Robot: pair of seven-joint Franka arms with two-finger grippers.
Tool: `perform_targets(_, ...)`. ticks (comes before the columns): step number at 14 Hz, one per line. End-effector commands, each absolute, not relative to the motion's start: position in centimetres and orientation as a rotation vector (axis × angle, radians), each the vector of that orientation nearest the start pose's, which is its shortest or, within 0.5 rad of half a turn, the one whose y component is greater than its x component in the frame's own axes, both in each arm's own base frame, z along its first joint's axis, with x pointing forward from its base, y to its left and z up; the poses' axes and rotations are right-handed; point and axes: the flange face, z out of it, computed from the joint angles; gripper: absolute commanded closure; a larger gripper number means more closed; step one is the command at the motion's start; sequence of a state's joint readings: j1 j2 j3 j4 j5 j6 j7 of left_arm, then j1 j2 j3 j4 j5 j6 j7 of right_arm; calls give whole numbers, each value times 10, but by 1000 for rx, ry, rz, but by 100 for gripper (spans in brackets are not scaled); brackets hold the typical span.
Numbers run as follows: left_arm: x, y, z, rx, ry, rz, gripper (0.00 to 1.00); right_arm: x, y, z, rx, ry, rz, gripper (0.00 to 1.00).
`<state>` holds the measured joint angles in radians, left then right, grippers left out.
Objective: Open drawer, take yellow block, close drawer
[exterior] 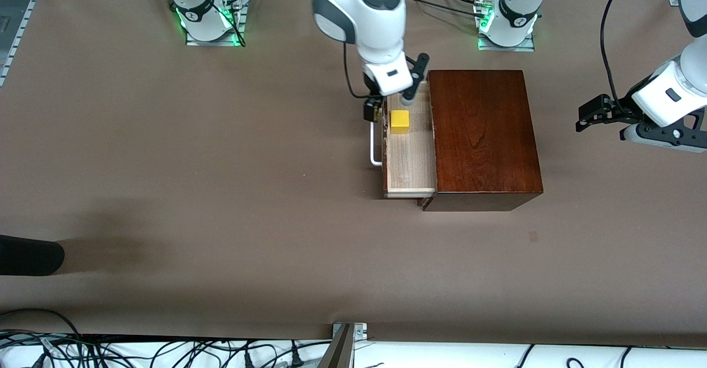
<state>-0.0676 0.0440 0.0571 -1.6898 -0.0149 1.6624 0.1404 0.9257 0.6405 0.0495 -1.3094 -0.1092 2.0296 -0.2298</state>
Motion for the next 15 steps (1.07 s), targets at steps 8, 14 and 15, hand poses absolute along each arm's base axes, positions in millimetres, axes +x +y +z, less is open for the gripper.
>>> perform_targets(8,571,5,548,-3158,233,116,0,412,650,336,-2532,-2014,-273,0)
perform_targets(14,572,3,549,-3157,238,111,0,415,655,327,-2509,-2062,-347,0)
perform_targets(15,572,3,549,-3157,238,111,0,414,655,322,-2512,-2065,-341,0)
